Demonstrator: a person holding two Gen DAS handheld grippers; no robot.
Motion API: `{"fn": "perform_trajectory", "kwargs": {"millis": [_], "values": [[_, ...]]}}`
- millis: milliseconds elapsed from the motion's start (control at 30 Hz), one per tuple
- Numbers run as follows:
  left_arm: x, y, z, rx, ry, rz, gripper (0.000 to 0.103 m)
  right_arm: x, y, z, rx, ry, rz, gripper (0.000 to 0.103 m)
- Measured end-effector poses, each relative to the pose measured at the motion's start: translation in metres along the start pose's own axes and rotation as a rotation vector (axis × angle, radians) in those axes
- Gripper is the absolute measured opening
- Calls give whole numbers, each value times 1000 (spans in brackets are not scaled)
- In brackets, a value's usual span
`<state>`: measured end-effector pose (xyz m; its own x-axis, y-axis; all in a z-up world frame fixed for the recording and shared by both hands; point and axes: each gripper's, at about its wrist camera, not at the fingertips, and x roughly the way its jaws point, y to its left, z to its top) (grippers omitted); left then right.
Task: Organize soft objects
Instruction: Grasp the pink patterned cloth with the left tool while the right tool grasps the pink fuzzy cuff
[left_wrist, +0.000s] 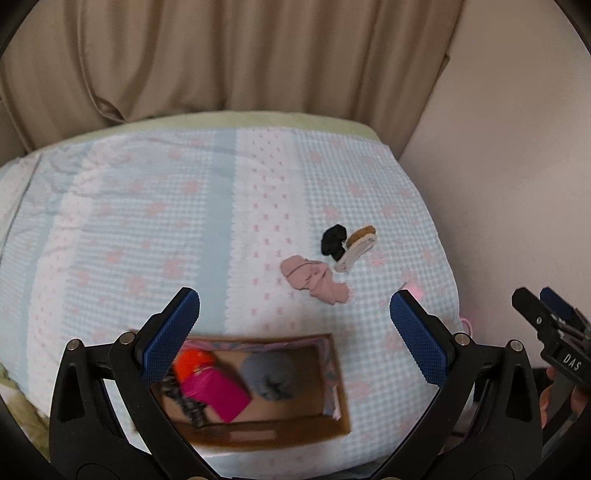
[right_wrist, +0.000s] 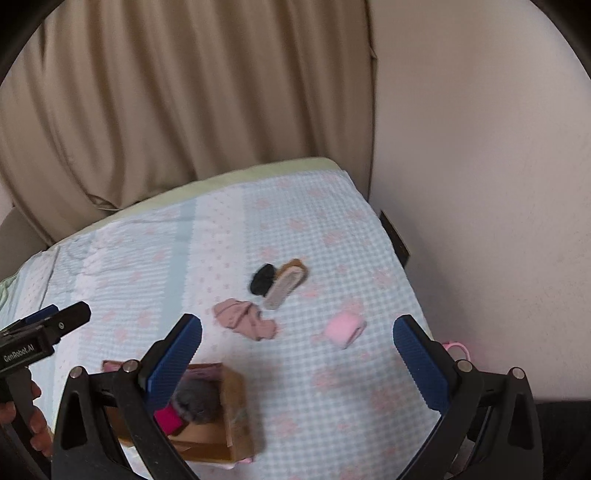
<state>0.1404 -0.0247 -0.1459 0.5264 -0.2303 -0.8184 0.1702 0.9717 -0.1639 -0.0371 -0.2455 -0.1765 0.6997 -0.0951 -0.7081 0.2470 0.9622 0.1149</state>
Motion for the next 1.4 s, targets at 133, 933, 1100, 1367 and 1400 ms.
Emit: {"fn": "perform_trajectory", "kwargs": {"millis": [133,933,1100,1367,1400], "values": [[50,-18,17,-29,74,12,103,41,-29,12,36,64,-1,103],[321,-39,7,-57,490,94,102,257,-93,-23,230,381,-70,103],[358,-35,0,-62,554,109,101,281,-95,-31,256,420,-89,103],[393,-24,-10,-64,625,132,87,307,-95,-45,279,472,-102,94],[394,-23,-11,-61,631,134,87,310,-94,-46,278,479,-101,92]]}}
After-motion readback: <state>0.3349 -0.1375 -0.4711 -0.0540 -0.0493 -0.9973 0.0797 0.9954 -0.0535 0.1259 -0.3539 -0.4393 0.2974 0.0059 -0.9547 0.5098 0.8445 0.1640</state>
